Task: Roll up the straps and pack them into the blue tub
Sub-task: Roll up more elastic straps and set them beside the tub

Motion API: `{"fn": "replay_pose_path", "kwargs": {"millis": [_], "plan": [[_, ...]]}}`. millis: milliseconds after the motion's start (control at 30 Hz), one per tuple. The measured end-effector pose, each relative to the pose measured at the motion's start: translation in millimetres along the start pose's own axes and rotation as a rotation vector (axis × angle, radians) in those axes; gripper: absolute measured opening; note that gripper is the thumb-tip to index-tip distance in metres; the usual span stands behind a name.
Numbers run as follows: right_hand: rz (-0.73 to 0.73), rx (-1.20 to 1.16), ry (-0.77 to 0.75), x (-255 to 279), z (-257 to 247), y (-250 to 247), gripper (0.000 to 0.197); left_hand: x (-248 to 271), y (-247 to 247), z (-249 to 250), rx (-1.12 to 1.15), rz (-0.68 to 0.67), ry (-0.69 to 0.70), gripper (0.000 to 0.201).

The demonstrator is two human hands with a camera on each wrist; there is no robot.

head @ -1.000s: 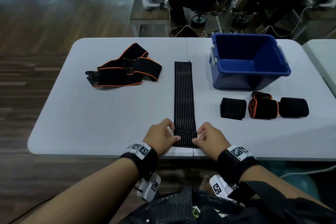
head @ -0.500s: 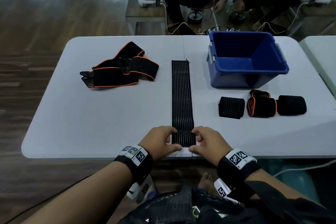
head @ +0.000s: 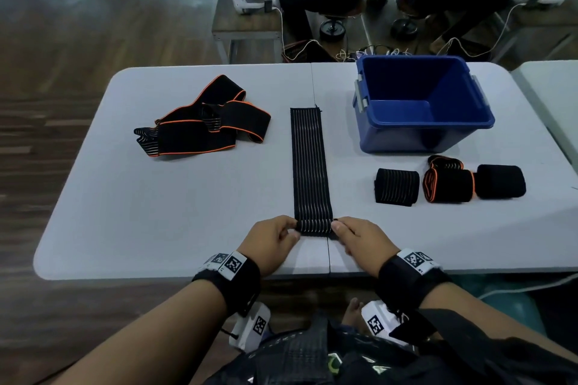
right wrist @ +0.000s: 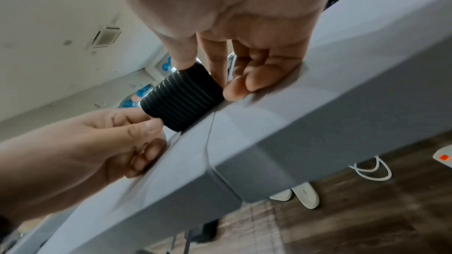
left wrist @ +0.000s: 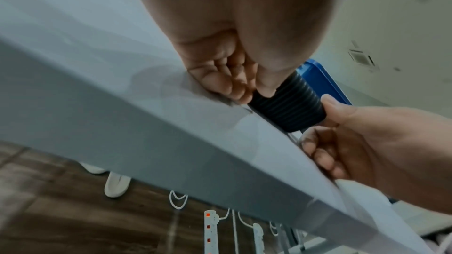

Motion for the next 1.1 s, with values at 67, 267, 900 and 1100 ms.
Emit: {"fn": "replay_pose_path", "kwargs": {"millis": [67,267,900,1100], "plan": [[0.017,-0.018,0.063,-2,-1,-2,0.047,-1,0,2,-0.016,-0.018,-0.015,0.023],[0.115,-0.03,0.157,-9,-4,-5,0.045,-2,1,4,-0.033,-0.019,-0.081,0.03],[0.091,0.338,-0.02,3,-12,-1,0.053,8,-5,15,-0.161,0.061,0.106,0.049],[0.016,0.412,0.002,-2,-5,1,0.064,5,-1,6,-0.286,-0.007,0.069,0.075]]}}
Point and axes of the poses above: each hand's wrist, its own x-axis away from the middle knuckle, its own y-axis out of the palm, z = x × y, the point moved 5 cm from there along -x, towards the middle knuckle, and after that the axes turned 1 degree about -x, right-handed, at the moved point
